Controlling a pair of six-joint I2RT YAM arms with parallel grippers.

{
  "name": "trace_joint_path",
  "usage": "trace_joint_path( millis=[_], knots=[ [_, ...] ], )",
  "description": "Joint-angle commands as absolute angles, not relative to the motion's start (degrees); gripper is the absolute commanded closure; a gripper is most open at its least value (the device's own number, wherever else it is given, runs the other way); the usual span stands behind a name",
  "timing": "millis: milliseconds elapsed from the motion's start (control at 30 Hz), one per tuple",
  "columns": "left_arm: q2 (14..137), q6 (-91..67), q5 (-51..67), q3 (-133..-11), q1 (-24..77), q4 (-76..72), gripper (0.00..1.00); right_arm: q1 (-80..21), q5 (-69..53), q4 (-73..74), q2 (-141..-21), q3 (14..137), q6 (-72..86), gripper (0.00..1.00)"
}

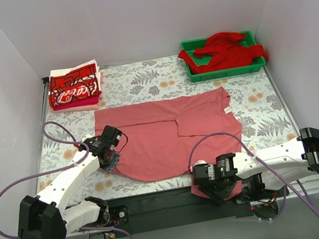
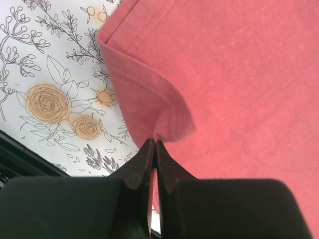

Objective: Fold and stack the t-shirts
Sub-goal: Fold the tshirt

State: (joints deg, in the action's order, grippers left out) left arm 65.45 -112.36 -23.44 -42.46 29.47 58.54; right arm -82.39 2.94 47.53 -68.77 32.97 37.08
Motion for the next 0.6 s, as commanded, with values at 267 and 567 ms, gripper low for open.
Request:
trace_joint_path(
  millis=[267,567],
  knots=[
    [63.46,-115.13,-25.66,-42.54,29.71,61.34,1.00,-82.71,7.38,48.69,-69.35,34.28,39.73,0.93],
    [62.05,-115.32,-25.23,-42.71,29.71,61.09,1.00,-80.25,15.02,51.32,-67.68,36.65,41.39,0.99]
  ],
)
